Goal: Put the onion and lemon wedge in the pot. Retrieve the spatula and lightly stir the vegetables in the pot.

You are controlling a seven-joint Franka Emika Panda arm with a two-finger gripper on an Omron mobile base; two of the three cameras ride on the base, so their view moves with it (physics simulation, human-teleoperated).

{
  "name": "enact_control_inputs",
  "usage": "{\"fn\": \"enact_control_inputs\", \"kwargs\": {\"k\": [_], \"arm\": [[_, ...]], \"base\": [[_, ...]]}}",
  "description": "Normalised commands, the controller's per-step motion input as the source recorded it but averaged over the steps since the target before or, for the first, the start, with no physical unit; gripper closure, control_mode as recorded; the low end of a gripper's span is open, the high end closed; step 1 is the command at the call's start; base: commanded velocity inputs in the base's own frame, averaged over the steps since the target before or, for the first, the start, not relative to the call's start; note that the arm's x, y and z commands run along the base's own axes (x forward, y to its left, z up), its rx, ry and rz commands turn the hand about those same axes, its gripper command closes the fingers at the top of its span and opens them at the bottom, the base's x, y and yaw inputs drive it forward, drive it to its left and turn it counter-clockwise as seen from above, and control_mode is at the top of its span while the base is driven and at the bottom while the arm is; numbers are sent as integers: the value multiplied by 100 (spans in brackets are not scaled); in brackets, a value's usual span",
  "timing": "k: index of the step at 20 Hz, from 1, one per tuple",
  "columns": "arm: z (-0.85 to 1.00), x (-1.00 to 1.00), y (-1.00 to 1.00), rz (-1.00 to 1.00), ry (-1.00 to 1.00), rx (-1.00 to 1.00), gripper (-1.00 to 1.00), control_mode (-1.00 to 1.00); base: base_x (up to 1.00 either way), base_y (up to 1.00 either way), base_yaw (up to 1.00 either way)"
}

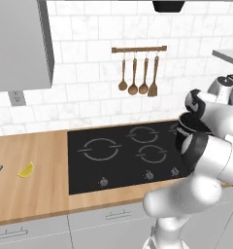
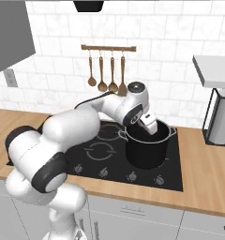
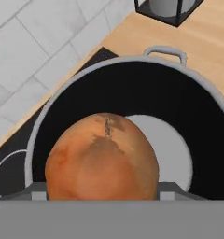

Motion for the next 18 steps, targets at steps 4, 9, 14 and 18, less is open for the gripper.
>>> {"fn": "enact_control_inputs", "kwargs": {"k": [4,9,14,18], "arm": [[-44,50,-42,0,23,2,100,-100],[-64,26,-25,0,16,2,100,-100],[-50,4,-2,3,2,1,100,-100],[-40,0,6,4,-1,0,100,-100]], "base": [[0,0,0],[0,0,0],[0,0,0],[0,0,0]]}}
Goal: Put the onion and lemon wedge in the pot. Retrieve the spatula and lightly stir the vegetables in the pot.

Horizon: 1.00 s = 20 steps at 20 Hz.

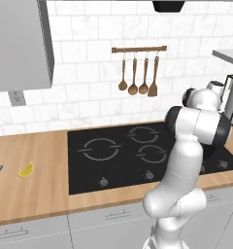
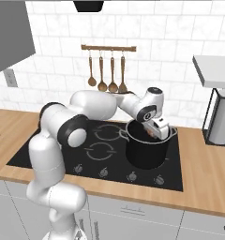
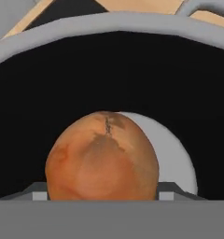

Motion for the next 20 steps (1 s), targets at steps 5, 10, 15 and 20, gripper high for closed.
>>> {"fn": "enact_control_inputs", "kwargs": {"k": [5,10,15,20], "arm": [[-36,0,25,3,0,-1,-100,-100],[23,-4,10,2,-9,-1,-100,-100],[60,0,19,3,-5,-11,-100,-100],[96,-35,16,9,0,-2,-100,-100]], "base": [[0,0,0],[0,0,0],[0,0,0],[0,0,0]]}}
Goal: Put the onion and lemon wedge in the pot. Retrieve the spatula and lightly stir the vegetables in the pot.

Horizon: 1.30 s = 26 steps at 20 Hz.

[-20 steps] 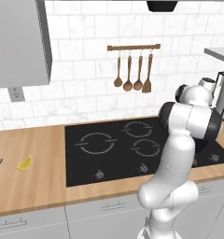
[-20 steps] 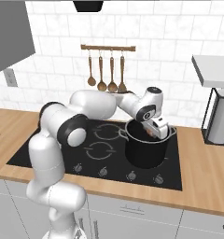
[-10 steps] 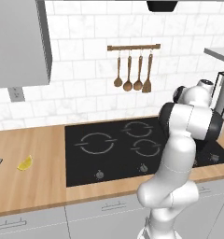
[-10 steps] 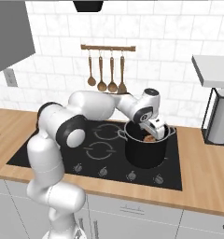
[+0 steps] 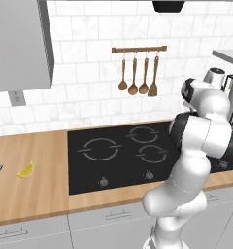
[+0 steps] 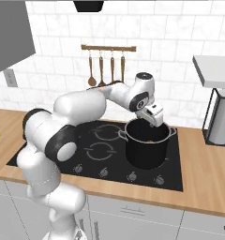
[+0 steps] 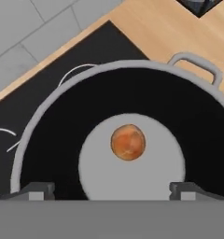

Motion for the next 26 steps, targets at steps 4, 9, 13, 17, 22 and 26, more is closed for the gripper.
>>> {"fn": "enact_control_inputs", "kwargs": {"k": [4,9,13,17,22,26], "arm": [[98,-85,49,16,1,0,-100,-100],[65,-99,79,17,8,0,-100,-100],[27,-85,99,18,11,0,-100,-100],[1,-62,97,20,9,-3,-100,-100],[-22,-33,82,19,0,-6,-100,-100],[-35,-3,36,9,-4,-6,-100,-100]], "base": [[0,0,0],[0,0,0],[0,0,0],[0,0,0],[0,0,0],[0,0,0]]}}
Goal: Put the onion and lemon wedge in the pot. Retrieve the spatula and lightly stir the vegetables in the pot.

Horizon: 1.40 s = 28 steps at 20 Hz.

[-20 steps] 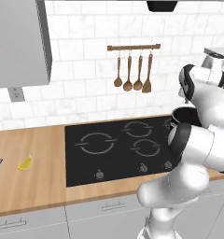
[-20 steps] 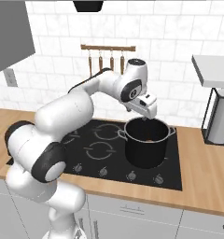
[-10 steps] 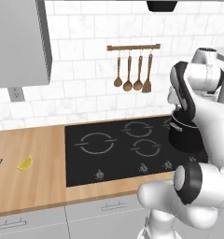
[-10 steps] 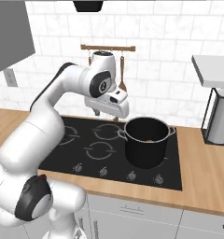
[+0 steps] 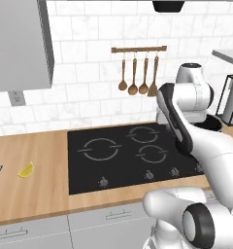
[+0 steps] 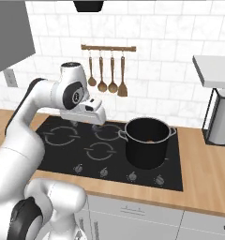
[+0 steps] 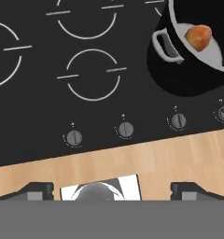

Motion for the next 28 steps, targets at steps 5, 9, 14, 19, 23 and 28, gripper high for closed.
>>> {"fn": "enact_control_inputs", "kwargs": {"k": [5,9,14,19,23,28], "arm": [[-6,-7,10,2,0,0,-100,100],[0,0,0,0,0,0,-100,100],[0,0,0,0,0,0,-100,100],[0,2,56,0,0,-2,-100,-100],[-26,2,45,0,0,0,-100,-100],[-73,28,54,0,0,0,-100,-100]], "base": [[-29,53,4],[-29,100,3],[-1,100,0],[5,40,0],[0,0,0],[0,0,0]]}}
